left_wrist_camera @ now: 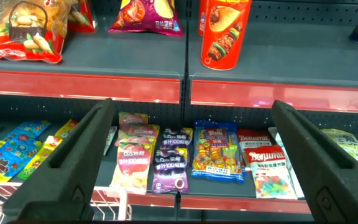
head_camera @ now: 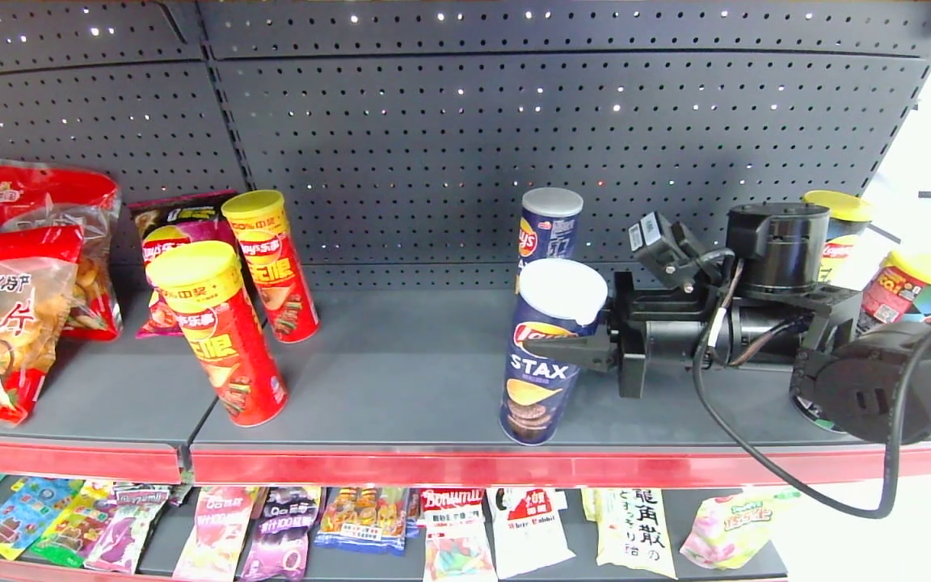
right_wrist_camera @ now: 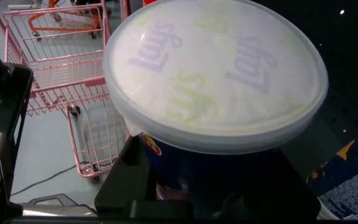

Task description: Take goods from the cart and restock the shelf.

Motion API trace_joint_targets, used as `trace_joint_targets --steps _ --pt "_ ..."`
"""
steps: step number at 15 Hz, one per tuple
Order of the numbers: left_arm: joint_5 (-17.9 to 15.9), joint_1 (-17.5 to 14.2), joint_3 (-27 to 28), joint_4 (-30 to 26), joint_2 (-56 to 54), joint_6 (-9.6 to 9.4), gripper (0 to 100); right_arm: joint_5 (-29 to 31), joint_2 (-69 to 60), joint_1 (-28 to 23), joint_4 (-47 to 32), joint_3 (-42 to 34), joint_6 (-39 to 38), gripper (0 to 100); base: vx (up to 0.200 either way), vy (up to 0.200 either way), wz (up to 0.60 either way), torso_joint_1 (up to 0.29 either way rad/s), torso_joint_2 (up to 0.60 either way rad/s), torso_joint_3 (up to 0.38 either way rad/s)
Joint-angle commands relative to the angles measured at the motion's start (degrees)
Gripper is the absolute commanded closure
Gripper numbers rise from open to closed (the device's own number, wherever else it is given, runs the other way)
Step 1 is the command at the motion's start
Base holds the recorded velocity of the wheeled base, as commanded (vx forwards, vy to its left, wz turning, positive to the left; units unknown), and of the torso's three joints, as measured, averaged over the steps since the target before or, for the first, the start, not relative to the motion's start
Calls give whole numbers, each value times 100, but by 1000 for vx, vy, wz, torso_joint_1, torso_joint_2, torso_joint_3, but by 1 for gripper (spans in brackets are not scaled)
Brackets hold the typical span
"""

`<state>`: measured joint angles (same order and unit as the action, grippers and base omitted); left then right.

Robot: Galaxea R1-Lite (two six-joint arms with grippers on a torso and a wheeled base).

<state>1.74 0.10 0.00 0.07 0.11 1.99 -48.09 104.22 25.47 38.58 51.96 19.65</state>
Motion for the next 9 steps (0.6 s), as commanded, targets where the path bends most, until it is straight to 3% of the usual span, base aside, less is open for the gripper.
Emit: trace_joint_targets --steps 1,9 --pt "1 -1 0 1 -2 3 0 -42 90 -7 0 192 4 100 0 0 0 0 0 0" --pt "1 -1 0 1 -2 3 0 -192 99 -51 0 245 4 100 0 0 0 0 0 0"
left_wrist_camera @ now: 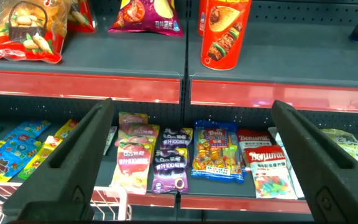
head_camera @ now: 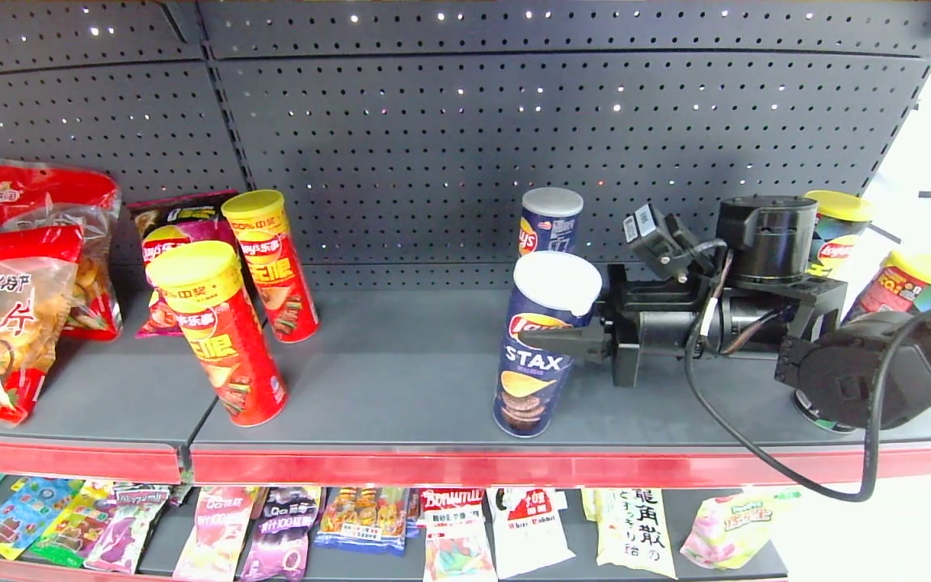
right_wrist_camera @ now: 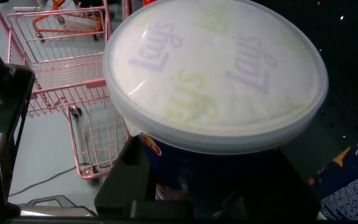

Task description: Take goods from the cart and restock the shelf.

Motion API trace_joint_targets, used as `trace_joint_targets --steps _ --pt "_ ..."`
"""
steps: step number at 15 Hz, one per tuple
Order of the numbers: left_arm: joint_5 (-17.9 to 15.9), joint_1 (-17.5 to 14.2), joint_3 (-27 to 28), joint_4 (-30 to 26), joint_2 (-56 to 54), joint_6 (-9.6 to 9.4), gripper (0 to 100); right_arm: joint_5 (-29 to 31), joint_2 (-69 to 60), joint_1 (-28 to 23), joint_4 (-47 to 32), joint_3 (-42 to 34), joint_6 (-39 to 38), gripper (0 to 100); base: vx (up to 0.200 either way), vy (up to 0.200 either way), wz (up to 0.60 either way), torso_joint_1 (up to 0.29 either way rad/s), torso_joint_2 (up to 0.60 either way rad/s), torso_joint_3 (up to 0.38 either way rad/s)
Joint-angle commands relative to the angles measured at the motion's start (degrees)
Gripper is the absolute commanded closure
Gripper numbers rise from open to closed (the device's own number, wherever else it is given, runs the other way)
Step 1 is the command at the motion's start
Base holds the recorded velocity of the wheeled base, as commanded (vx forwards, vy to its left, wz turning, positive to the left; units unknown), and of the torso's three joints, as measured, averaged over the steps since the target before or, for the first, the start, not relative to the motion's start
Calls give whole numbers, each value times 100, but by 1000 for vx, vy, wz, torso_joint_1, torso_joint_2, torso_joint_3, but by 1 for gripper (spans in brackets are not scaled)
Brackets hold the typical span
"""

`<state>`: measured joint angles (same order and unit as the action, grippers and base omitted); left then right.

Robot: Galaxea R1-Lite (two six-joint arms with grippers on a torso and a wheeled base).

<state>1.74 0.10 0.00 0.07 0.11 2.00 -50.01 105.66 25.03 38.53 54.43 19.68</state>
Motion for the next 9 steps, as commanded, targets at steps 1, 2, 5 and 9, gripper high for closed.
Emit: trace_joint_targets --steps 1,2,5,9 --pt "1 -1 0 1 -2 2 0 0 -54 -24 5 -11 1 100 0 0 0 0 0 0" --pt "1 -1 0 1 -2 2 0 0 -54 -24 5 -11 1 100 0 0 0 0 0 0" --pt "1 -1 0 1 -2 2 0 -18 -107 -86 5 -161 10 100 0 0 0 0 0 0" --pt "1 -1 0 1 -2 2 0 -238 -142 -138 5 -205 19 100 0 0 0 0 0 0"
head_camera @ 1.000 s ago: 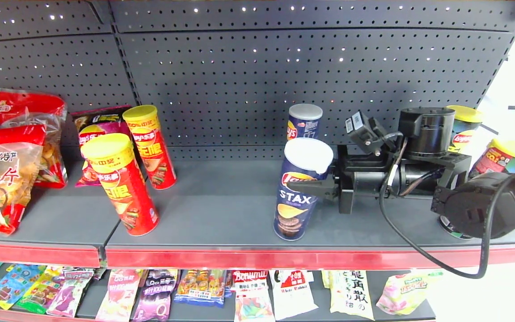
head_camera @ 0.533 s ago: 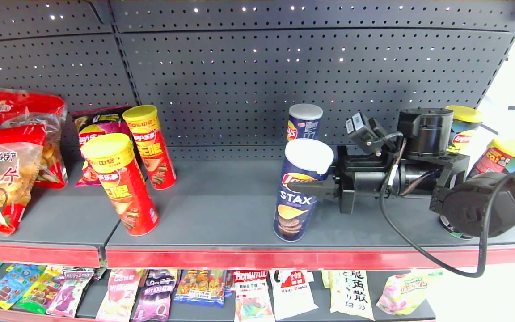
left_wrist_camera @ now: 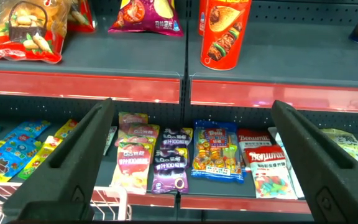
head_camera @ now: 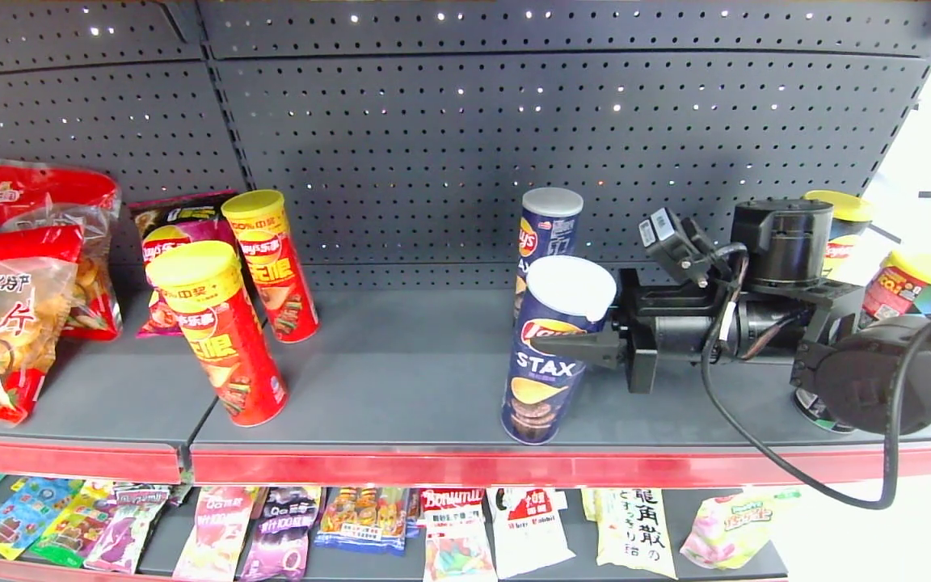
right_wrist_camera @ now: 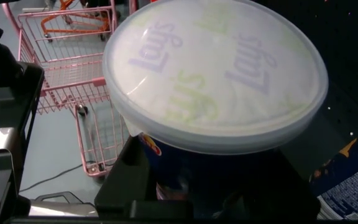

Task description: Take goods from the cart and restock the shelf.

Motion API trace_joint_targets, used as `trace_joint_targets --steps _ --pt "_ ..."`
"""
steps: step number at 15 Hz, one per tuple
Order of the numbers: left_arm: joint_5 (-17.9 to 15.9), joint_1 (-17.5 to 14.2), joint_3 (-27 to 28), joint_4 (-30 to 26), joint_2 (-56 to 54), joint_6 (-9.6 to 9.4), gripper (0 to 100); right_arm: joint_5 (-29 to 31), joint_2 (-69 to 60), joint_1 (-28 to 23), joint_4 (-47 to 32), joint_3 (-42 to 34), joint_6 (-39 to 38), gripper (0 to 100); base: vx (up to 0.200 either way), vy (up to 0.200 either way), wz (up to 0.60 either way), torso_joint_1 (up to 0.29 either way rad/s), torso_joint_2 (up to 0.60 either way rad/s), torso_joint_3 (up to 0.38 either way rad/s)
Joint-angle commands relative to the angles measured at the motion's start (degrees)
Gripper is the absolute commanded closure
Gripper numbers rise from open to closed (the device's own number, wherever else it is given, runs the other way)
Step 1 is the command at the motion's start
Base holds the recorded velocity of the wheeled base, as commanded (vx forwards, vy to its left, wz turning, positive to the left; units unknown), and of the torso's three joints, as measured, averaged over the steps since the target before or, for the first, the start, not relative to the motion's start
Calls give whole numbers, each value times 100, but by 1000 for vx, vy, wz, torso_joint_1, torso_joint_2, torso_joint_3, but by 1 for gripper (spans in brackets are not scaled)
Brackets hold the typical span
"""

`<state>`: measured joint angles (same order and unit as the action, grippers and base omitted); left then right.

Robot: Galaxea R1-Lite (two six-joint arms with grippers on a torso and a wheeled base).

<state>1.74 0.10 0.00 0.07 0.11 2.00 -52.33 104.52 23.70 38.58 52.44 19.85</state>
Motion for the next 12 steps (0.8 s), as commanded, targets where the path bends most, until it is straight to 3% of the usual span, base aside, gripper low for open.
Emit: trace_joint_targets --steps 1,12 --pt "1 -1 0 1 -2 2 0 -5 -28 -14 0 -6 2 100 0 0 0 0 0 0" --pt "1 -1 0 1 -2 2 0 13 24 -14 0 -129 54 100 0 0 0 0 0 0"
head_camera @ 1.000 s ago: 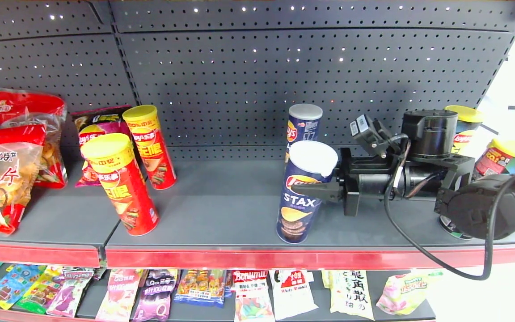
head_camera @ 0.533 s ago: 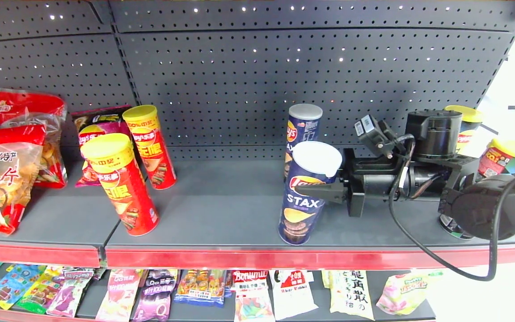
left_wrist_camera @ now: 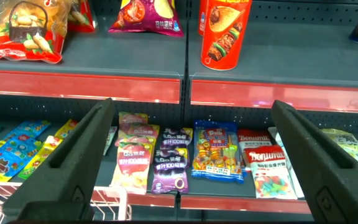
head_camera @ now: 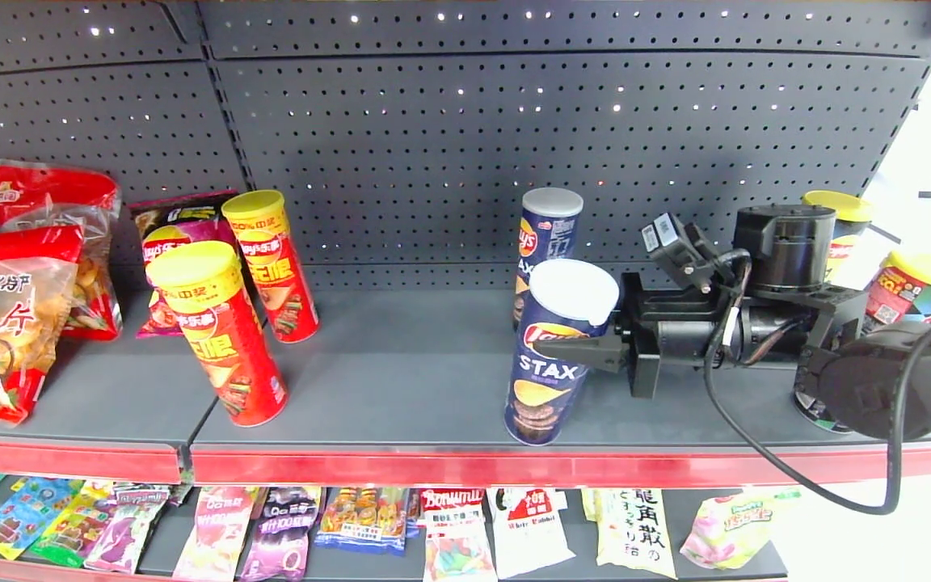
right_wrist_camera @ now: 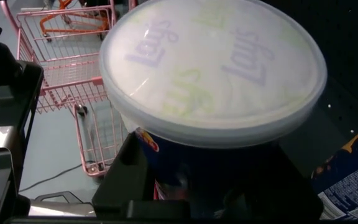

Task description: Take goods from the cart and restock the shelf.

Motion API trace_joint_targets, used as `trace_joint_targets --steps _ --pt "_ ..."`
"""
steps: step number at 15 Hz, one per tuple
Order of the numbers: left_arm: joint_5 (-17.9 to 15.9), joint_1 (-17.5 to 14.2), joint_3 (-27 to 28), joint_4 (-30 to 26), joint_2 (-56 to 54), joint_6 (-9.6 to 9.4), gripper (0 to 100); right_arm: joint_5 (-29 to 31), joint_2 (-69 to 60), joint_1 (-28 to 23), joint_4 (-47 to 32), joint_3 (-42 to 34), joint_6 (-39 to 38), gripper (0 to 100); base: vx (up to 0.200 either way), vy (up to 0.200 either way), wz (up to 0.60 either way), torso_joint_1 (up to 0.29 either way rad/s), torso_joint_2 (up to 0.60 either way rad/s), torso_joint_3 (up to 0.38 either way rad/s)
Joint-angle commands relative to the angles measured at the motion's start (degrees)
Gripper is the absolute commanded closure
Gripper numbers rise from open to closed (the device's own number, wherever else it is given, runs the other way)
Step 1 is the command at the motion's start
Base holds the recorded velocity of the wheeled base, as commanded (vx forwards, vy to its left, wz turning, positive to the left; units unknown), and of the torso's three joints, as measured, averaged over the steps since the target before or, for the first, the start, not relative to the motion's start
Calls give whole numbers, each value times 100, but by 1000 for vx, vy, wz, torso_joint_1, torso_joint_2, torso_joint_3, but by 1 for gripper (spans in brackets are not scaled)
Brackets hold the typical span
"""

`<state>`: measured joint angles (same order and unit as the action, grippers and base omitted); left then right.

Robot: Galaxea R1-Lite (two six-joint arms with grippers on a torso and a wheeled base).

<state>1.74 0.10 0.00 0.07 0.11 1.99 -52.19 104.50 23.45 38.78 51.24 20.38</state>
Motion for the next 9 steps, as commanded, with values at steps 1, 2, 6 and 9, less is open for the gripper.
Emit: trace_joint_targets --steps 1,2,6,9 --pt "1 -1 0 1 -2 3 0 7 27 19 -19 -8 10 100 0 0 0 0 0 0" --pt "1 -1 0 1 -2 3 0 7 36 19 -19 -8 10 0 0 0 0 0 0 0" --pt "1 -1 0 1 -2 3 0 24 27 10 -19 -17 10 0 0 0 0 0 0 0" --pt "1 -1 0 1 -2 3 0 112 -123 -25 -19 -299 18 0 0 0 0 0 0 0"
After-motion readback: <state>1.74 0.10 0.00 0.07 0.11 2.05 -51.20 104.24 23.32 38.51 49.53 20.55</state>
